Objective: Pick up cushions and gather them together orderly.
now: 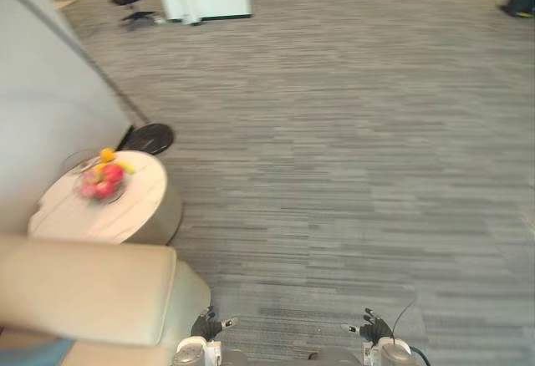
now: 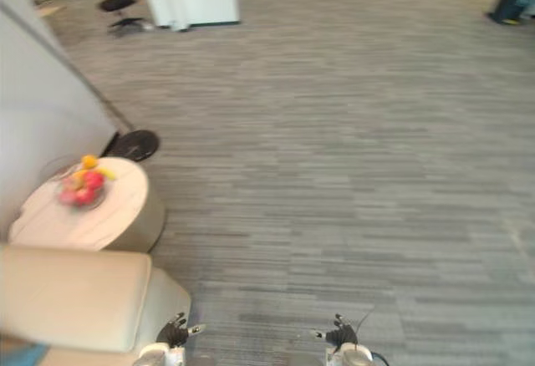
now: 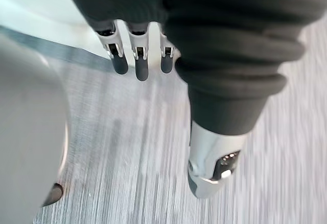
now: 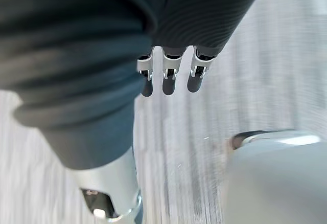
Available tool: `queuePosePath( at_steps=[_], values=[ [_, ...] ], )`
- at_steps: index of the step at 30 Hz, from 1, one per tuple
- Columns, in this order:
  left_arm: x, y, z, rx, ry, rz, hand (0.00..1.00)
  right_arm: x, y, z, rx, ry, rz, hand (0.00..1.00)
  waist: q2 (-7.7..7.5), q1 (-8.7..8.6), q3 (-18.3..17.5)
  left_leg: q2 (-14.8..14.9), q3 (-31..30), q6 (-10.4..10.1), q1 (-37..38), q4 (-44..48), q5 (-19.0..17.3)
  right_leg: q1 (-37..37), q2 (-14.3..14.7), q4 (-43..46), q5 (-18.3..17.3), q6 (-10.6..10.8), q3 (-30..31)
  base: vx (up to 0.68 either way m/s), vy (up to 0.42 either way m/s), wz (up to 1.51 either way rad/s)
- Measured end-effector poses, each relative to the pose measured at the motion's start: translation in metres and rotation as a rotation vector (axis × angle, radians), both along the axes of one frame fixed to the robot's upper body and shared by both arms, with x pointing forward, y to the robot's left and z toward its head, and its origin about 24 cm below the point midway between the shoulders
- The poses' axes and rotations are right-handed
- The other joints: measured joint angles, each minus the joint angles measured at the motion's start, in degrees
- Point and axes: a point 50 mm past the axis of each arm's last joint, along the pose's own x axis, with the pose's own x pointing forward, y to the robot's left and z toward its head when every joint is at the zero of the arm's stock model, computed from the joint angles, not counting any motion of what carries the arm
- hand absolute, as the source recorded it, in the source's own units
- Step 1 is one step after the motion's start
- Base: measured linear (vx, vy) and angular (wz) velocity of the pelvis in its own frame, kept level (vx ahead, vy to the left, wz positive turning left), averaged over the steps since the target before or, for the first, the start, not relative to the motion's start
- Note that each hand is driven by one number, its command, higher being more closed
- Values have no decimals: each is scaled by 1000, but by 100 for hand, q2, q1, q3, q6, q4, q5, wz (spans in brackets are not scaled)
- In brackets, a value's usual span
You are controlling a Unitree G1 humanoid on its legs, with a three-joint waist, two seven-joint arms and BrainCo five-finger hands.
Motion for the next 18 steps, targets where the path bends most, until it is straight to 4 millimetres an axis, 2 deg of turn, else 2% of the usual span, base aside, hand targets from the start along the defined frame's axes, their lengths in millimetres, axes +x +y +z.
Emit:
queuePosePath(
  at_steps=[1, 3, 4, 5, 7, 9, 11, 13, 15, 16, 17, 18],
  values=[
    [2, 1, 1, 2, -6, -1, 0, -2, 3, -1, 14, 3, -14, 0, -86, -5, 25, -9, 191, 76, 18, -12, -53, 28, -48, -117, 65, 106, 109, 145, 270, -82],
    [4, 6, 2, 7, -13, 18, 0, -9, 5, -3, 27, 7, -43, 0, -174, 25, 52, 10, 535, 184, 123, -56, -68, -29, -87, -84, 85, 139, 267, 127, 152, -81],
    [1, 12, 1, 17, -5, 42, 0, -9, 12, -4, 45, 6, -45, 0, -243, 130, 20, 29, 863, 224, 248, -184, -53, -138, -157, 83, 73, 155, 125, 144, 157, -112],
    [-3, 15, 1, 24, 4, 45, 0, -9, 16, -5, 62, 1, -56, 0, -269, 139, 7, 38, 1069, 233, 386, -297, -47, -208, -197, 197, 56, 182, -115, 171, 170, -126],
    [-11, 18, -2, 31, 31, 48, 0, -8, 25, -6, 113, -16, -98, 0, -261, 96, 12, 48, 1430, 235, 613, -484, -41, -312, -366, 380, 34, 188, -963, 127, 88, -92],
    [-15, 18, -4, 31, 52, 49, 0, -7, 21, -4, 140, -42, -158, 0, -225, 47, 28, 95, 1806, 235, 768, -588, -41, -369, -572, 426, -18, 103, -2063, 130, 40, -74],
    [-14, 16, -4, 23, 52, 48, 0, -6, 16, -3, 149, -53, -200, 0, -129, 49, 84, 297, 2218, 231, 940, -731, -43, -396, -536, 280, 127, -37, -2771, 147, -51, -88],
    [-12, 14, -4, 16, 49, 51, 0, -2, 12, -2, 150, -58, -215, 0, -33, 80, 134, 457, 2446, 220, 1048, -872, -44, -564, -489, 408, 130, -24, -3030, 119, -118, -96],
    [-10, 13, -4, 14, 45, 47, 0, 9, 8, 2, 144, -87, -215, 0, 91, 67, 214, 794, 2794, 2, 1109, -896, -79, -999, -623, 679, 105, -29, -3572, 131, -147, -98],
    [-10, 13, -3, 15, 45, 47, 0, 9, 8, 2, 144, -90, -219, 0, 77, 65, 210, 874, 2828, -92, 1147, -900, -65, -1117, -686, 704, 139, -42, -3669, 157, -160, -74],
    [-9, 15, -3, 20, 44, 46, 0, 8, 9, 1, 148, -89, -222, 0, -2, 64, 219, 910, 2832, -186, 1261, -921, -41, -1186, -748, 671, 240, -90, -3682, 305, -334, -64],
    [-11, 20, -3, 30, 49, 51, 0, 4, 12, 0, 156, -80, -224, 0, -168, 55, 203, 910, 2814, -399, 1470, -928, -64, -1175, -861, 551, 494, -162, -3597, 304, -338, -52]
  ],
)
